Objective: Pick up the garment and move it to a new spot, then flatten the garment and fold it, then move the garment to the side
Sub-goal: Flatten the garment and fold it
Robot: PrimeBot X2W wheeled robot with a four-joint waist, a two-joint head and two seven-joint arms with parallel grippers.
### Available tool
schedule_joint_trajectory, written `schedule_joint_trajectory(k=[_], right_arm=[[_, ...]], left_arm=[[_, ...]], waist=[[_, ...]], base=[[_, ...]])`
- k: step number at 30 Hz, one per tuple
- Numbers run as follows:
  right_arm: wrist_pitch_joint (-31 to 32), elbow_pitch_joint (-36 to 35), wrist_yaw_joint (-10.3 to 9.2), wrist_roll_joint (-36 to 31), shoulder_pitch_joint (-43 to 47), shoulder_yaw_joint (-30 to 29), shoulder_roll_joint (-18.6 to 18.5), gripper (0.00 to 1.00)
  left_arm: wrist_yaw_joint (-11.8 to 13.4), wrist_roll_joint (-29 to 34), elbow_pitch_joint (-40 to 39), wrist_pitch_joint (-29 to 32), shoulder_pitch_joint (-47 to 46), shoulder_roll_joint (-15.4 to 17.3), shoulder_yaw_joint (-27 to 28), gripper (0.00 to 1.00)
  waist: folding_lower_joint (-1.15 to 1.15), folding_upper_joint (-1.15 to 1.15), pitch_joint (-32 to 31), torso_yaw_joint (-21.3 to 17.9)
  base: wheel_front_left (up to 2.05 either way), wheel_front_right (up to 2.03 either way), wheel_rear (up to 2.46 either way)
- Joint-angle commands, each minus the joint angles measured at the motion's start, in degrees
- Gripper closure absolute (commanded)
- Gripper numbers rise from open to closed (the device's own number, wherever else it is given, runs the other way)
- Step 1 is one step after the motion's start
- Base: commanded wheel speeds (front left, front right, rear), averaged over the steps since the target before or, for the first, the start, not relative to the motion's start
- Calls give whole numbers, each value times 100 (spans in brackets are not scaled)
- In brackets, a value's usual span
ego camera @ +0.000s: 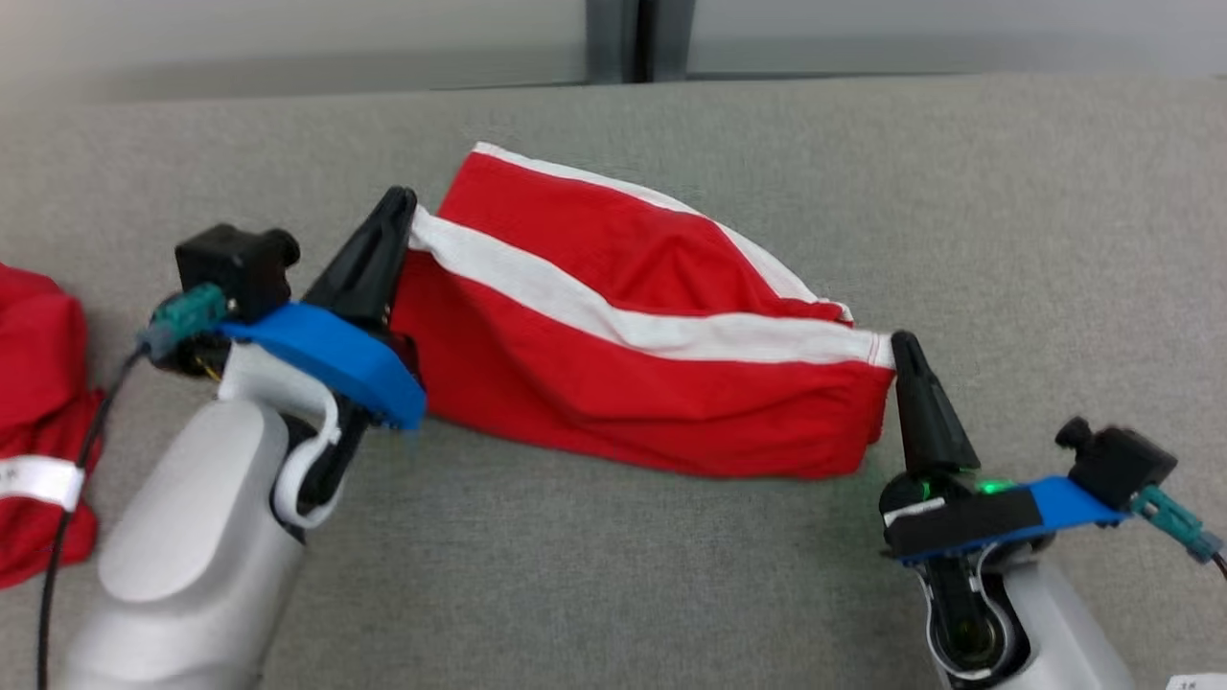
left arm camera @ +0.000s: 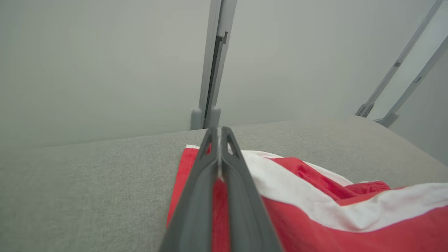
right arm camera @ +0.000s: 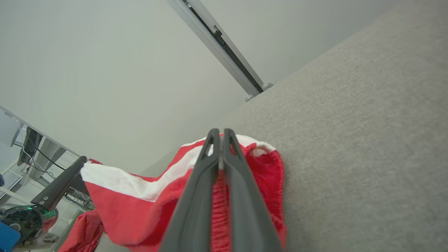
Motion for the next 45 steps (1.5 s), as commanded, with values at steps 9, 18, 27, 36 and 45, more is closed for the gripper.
schedule_joint_trajectory(k=[9,18,27,36,45], right_arm=[[-22,653,2,137,-1336,-82,198,100],[-22,882,2,535,-1776,313,199,100],[-22,1009,2,404,-1722,180,192,0],[-23,892,2,-571,-1324,-789,193,0],[-23,773,2,-2196,-955,-1557,193,0]], left_arm=[[-8,-357,1037,440,-1841,532,-771,100],[-8,-561,1940,112,-2574,621,-1270,100],[-8,-897,2505,-894,-2645,367,-1319,0],[-8,-809,2490,-1242,-2266,120,-789,0],[-8,-642,3122,-944,-1817,-85,-1114,0]], waist=[[-2,0,887,-413],[-2,0,1256,-654],[-2,0,1234,-616],[-2,0,1045,-449],[-2,0,929,-405]], base=[[0,0,0],[0,0,0],[0,0,0],[0,0,0],[0,0,0]])
